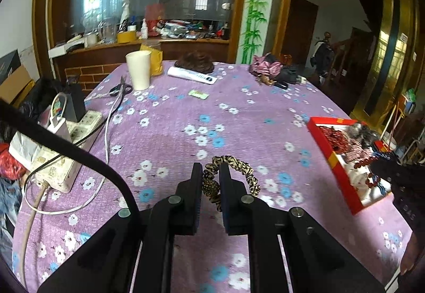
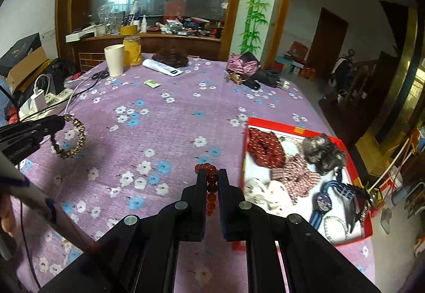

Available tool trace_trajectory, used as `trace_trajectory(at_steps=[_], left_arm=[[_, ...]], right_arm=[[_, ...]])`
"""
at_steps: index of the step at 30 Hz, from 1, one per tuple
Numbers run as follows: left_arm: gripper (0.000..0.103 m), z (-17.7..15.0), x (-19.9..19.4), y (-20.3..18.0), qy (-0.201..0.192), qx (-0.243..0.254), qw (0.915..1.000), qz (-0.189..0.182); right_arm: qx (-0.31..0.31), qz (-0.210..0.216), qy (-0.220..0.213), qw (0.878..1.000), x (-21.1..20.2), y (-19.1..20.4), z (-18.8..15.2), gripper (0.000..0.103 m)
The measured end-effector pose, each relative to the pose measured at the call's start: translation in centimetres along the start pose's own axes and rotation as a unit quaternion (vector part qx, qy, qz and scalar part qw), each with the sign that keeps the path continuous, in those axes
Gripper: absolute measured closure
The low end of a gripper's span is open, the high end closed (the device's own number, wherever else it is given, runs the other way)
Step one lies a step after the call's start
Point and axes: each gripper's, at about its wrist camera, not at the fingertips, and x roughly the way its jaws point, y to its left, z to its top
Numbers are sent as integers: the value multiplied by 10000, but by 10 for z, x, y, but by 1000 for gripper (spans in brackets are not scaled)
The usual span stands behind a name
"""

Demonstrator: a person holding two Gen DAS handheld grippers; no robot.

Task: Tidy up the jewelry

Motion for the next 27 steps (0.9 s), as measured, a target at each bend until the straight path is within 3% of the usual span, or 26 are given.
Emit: trace_trajectory(at_steps=[14, 27], left_arm=[[91, 1, -31, -80, -182, 669, 9975, -146], [91, 8, -24, -142, -92, 1029, 9937, -436]], right_arm=[[129, -387, -370, 9985, -29, -39, -20, 95], [512, -474, -356, 9969, -28, -85, -34, 95]])
